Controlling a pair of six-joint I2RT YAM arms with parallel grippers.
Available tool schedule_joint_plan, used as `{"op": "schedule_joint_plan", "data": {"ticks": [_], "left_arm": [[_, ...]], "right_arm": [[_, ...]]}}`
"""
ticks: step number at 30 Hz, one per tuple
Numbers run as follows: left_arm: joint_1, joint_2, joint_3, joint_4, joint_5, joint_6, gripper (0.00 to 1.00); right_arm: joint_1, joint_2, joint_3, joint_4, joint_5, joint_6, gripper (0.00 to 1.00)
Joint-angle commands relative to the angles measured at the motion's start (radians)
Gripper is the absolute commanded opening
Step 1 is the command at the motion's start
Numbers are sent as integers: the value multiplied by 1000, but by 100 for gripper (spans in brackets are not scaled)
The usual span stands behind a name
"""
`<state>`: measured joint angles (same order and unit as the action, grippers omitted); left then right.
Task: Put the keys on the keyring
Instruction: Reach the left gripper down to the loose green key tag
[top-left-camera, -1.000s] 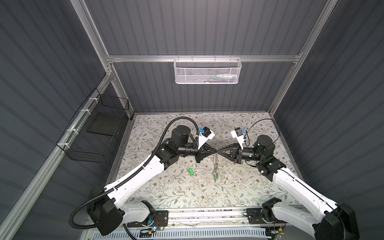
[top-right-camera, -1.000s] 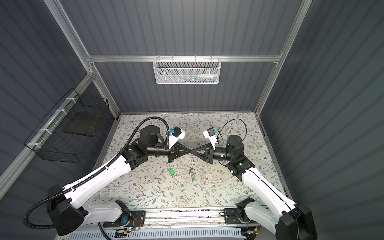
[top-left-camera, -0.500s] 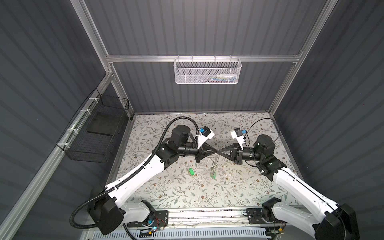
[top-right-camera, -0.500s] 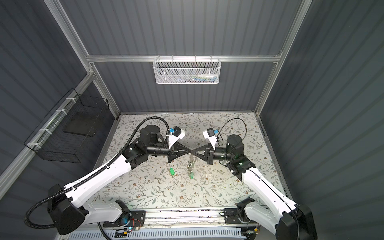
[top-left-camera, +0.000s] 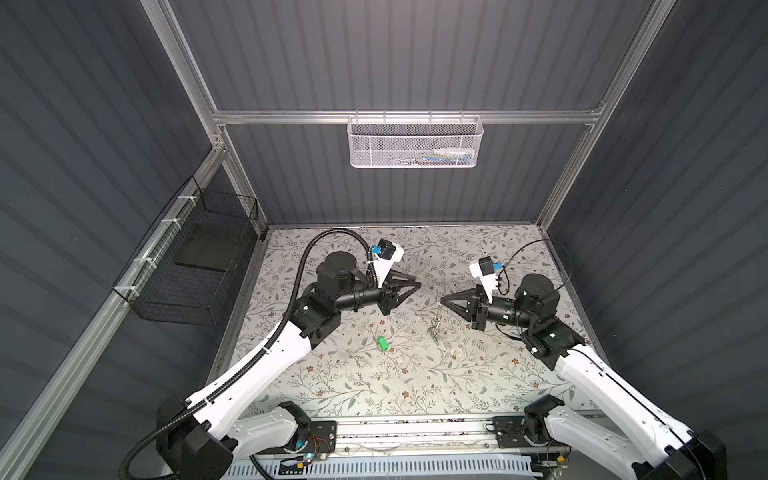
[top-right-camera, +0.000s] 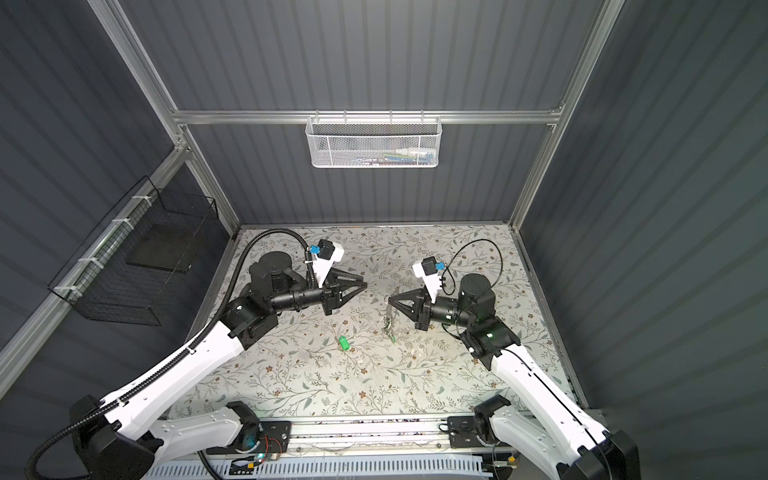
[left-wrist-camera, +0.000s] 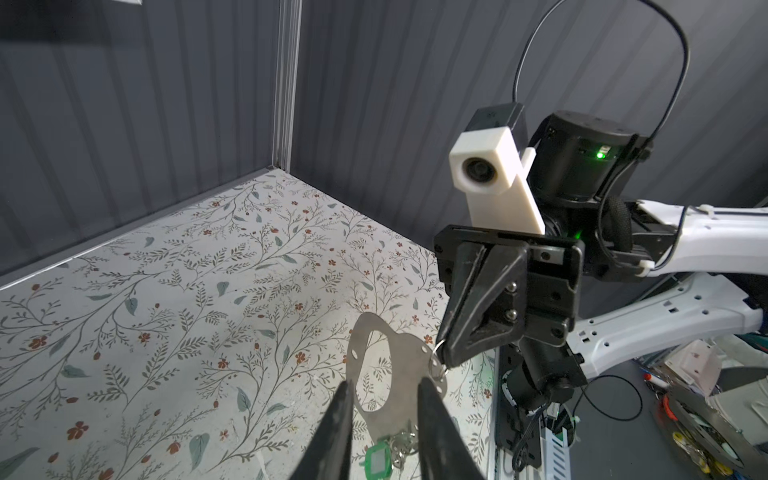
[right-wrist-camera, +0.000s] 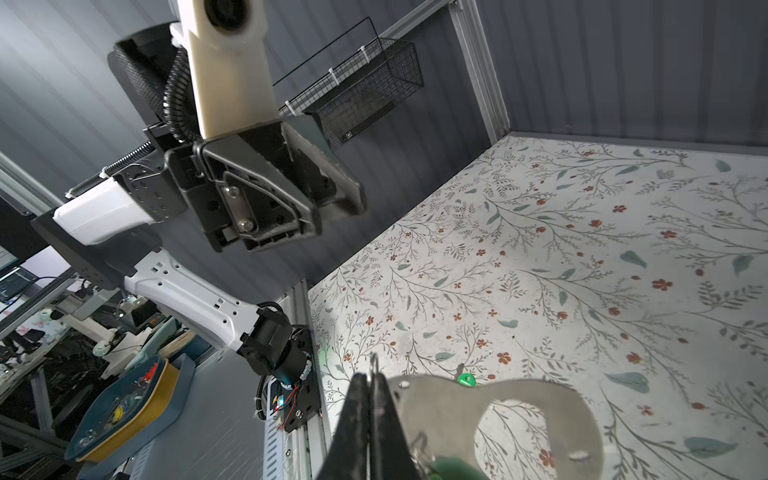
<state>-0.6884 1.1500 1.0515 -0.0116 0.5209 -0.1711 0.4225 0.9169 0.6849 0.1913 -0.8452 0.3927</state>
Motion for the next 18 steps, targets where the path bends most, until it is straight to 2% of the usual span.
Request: {"op": "schedule_joint_plan", "data": {"ticks": [1,7,10,17,18], "left_arm": [[-2,17,-15,34,1,-50,31],[-2,27,-38,48,7,-70,32],[-2,27,-44,28,-29,-66,33],[-2,34,-88,-80,-232,-74,38],[-1,34,-103,-94,-263,-86,44]], "right_arm": [[2,-27,7,-11,55,-40,0],[5,-63,-1,-34,112,-65,0],[5,-70,-2,-49,122,-75,0],[5,-86,-22,-81,166,-87,0],[4,-91,-32,-80,177,-89,0]]}}
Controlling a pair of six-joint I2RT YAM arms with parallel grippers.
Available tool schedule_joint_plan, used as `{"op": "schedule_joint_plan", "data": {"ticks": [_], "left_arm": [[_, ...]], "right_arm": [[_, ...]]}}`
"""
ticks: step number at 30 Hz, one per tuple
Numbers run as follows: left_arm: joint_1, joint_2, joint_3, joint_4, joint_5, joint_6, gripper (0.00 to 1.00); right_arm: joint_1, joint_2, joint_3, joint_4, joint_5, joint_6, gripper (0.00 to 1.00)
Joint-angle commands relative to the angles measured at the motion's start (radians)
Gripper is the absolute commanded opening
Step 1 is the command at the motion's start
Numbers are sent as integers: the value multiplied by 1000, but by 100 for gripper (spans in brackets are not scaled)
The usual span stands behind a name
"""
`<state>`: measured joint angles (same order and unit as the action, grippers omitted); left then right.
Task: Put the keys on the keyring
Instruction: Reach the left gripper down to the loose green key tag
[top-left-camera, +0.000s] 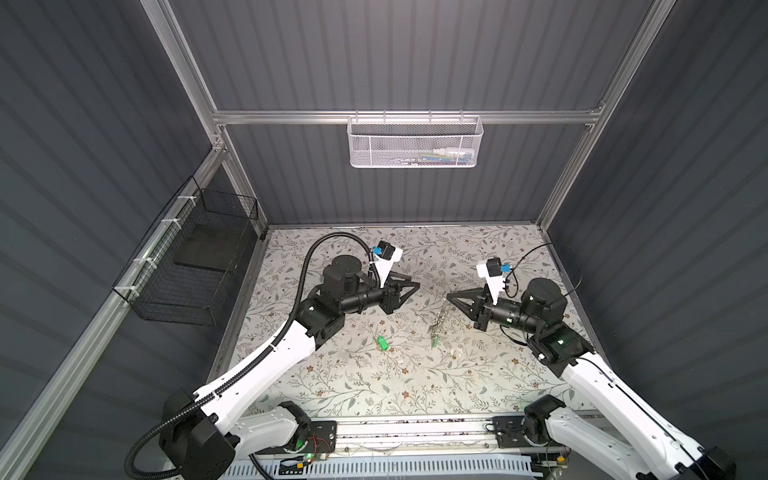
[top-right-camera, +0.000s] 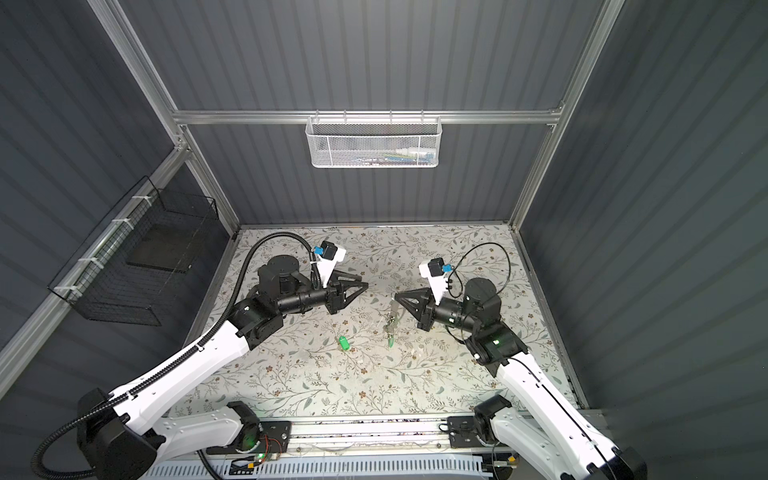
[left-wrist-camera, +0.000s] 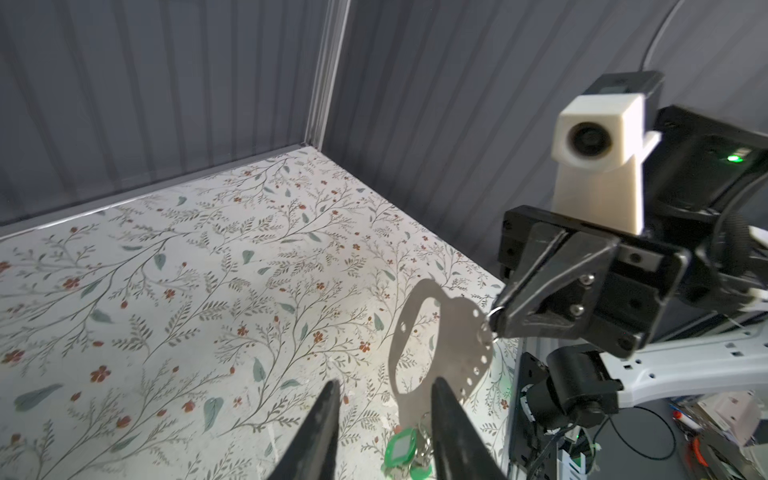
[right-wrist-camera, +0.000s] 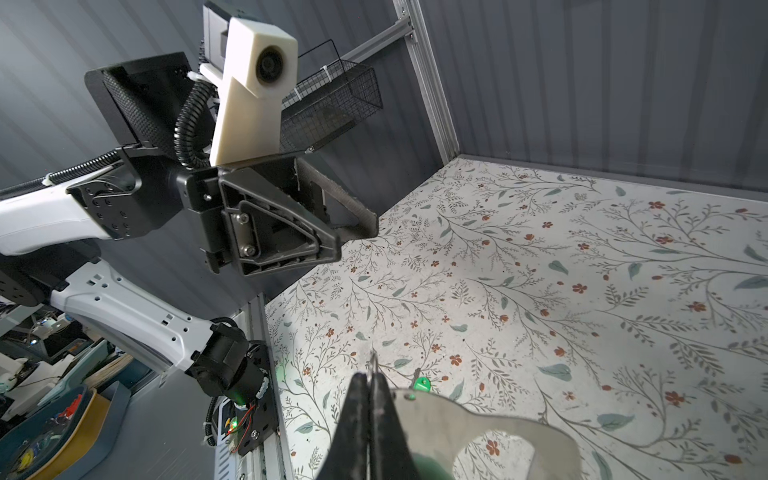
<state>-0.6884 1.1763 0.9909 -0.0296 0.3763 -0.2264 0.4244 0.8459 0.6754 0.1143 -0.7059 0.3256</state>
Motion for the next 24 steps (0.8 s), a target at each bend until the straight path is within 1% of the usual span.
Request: {"op": "schedule_joint_plan", "data": {"ticks": [1,4,8,11,14,17,19,21,24], "left_arm": [[-2,6,-55,-87,-145,-43,45],[-2,15,-86,-150,-240,-96,46],[-2,46,-102,-255,-344,-144,46],[-2,64,-119,-300,-383,-190,48],[-2,84,-127,-345,-388,-216,47],[-3,98,-126,-392,-351,-174,44],[-9,107,-122,-432,-328,-125,43],[-24,122,-113,-480,-341,-80,43],[-66,172,-82,-555,-373,-8,39]], "right_arm": [[3,-24,-31,-2,45,-23,0],[3,-39,-64,12,58,-22,0],[4,-60,-130,82,62,7,0],[4,-74,-174,133,60,23,0],[7,-85,-201,170,56,43,0],[7,-94,-217,200,60,60,0],[7,-107,-224,209,46,75,0],[8,-119,-237,229,44,91,0],[7,-121,-242,219,55,96,0]]}}
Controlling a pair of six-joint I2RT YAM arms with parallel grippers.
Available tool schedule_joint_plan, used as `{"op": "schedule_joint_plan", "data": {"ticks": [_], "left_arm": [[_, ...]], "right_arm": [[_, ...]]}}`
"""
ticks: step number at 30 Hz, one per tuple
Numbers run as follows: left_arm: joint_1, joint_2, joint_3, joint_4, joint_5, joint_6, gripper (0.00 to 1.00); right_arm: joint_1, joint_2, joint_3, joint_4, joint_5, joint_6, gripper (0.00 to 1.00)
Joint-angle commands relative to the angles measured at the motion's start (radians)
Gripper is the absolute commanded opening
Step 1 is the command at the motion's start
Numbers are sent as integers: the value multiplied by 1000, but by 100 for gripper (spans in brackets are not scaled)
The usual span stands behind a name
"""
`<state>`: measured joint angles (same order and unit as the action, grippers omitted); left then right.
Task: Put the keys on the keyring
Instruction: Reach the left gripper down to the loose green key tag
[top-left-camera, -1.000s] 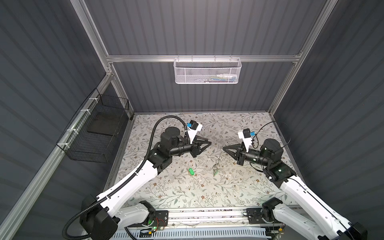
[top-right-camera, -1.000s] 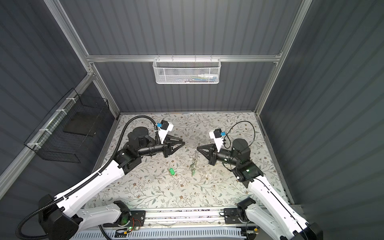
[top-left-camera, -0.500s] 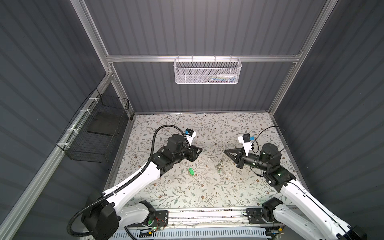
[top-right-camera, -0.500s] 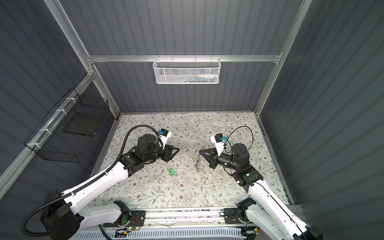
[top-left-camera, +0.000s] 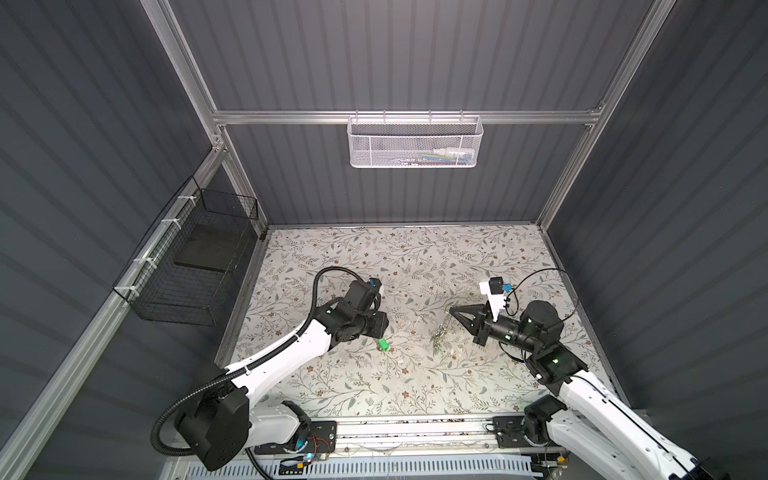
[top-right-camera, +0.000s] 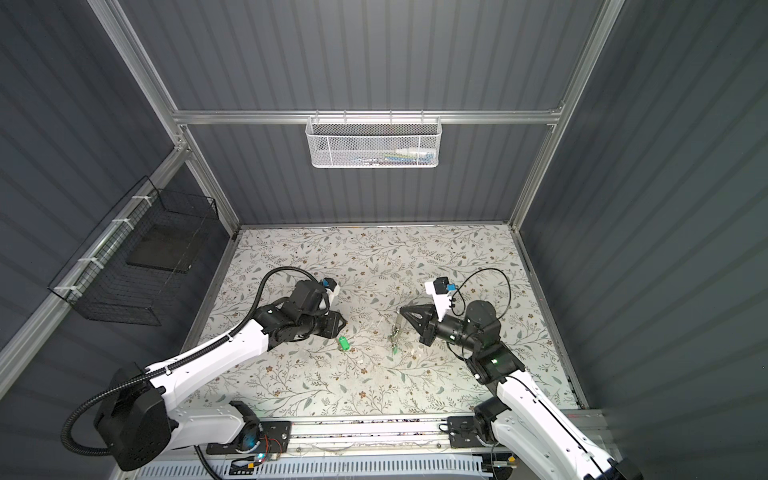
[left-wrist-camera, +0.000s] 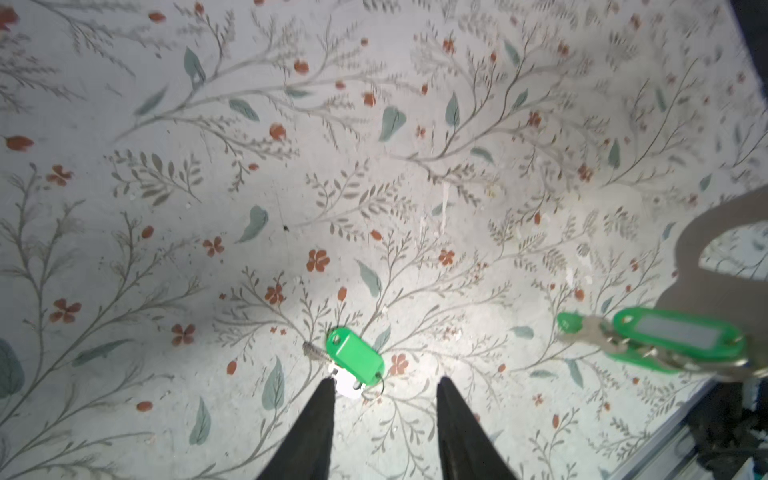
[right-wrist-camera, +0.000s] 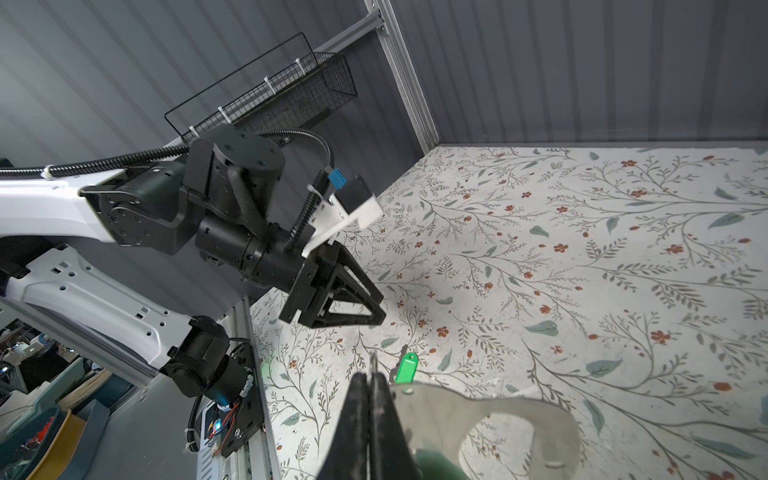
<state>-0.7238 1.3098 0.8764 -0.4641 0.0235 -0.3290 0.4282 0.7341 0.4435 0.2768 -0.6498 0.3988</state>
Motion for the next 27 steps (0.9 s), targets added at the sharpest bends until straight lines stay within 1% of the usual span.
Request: {"op": "schedule_joint_plan", "data": {"ticks": [1,5,7,12,15,19,27], "left_arm": [[-47,61,46,-145,-28,122,38],[-85,160,122,-242,-65,205,35],[-106,202,154,-278,-99,235,35],[-164,286,204,-315,-134,304,35],[-199,351,242,-346,-174,338,36],[-212,421,279,-385,-190,366,32],[-215,477,301,-431,-232,385,30]], "right_arm": [[3,-6,-9,56,-3,25,0],[4,8,-19,74,-15,41,0],[5,14,-22,73,-14,44,0],[4,19,-22,65,-14,46,0],[4,13,-26,64,-12,47,0],[4,4,-28,61,-12,45,0],[4,10,-28,63,-22,49,0]]}}
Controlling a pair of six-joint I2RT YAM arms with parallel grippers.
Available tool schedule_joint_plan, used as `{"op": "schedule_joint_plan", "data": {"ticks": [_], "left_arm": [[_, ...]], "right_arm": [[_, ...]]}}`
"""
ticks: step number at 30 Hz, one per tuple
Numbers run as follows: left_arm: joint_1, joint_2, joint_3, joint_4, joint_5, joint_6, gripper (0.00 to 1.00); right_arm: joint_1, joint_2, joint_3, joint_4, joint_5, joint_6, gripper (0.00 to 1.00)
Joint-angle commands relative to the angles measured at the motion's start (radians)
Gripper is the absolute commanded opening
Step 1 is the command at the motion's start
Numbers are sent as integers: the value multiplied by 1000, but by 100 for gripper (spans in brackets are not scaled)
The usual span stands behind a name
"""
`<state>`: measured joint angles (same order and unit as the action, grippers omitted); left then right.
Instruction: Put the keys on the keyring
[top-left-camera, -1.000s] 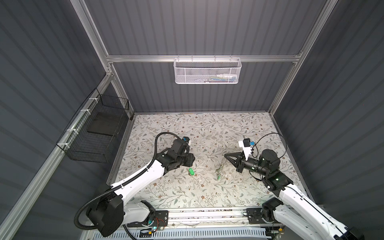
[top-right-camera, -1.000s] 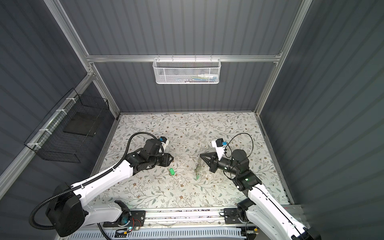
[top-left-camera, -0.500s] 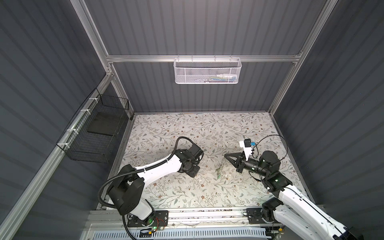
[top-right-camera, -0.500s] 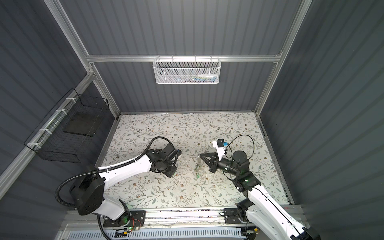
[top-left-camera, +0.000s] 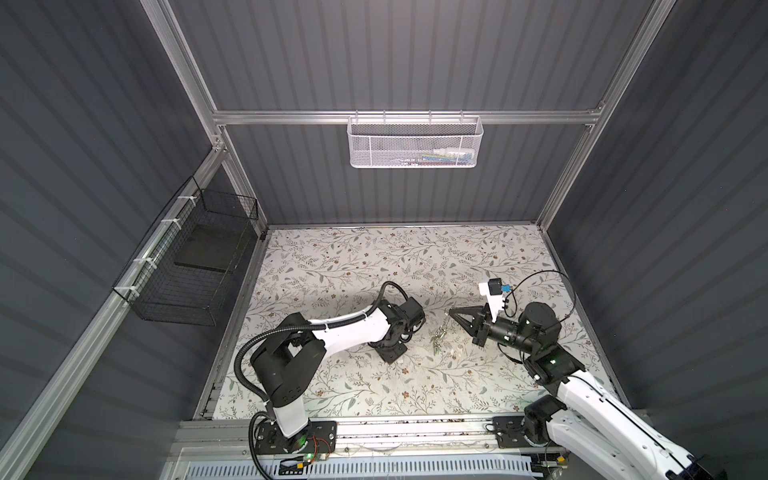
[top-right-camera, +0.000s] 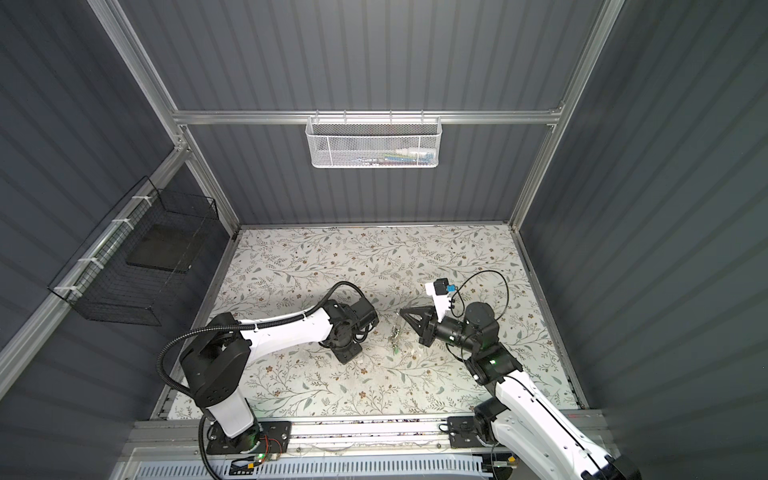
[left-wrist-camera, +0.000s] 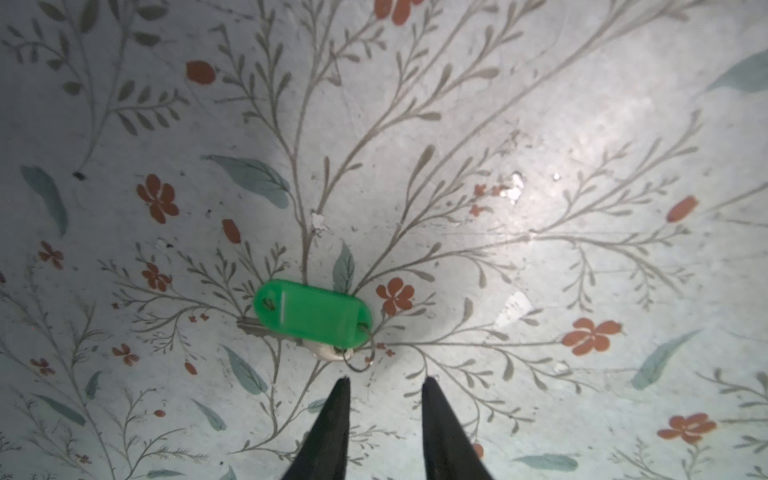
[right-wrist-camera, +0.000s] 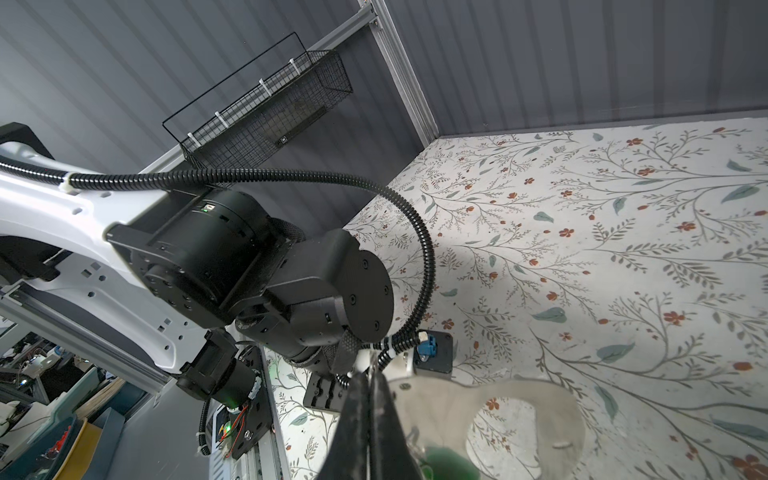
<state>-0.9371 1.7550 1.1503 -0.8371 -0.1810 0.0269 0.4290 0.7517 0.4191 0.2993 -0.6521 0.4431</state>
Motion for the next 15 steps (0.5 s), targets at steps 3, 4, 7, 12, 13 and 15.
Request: {"op": "schedule_joint_plan", "data": {"ticks": [3,4,7,12,13,15], "left_arm": [[-3,45,30,-48,-32,31,30],[-4,48,33,-44,-36,34,29],[-3,70,48,-46,-45,40,29],[-5,95,70,-42,-51,48,28],[-5,97,72,-42,-55,50,28],[-5,106,77,-43,-58,52,25]], "right_arm": [[2,-5,-3,43,-22,4,0],[4,-3,-3,43,-21,5,0],[4,-1,-4,44,-23,4,0],[4,3,-4,43,-23,3,0],[3,3,-4,43,-23,3,0],[4,3,-5,44,-24,3,0]]}}
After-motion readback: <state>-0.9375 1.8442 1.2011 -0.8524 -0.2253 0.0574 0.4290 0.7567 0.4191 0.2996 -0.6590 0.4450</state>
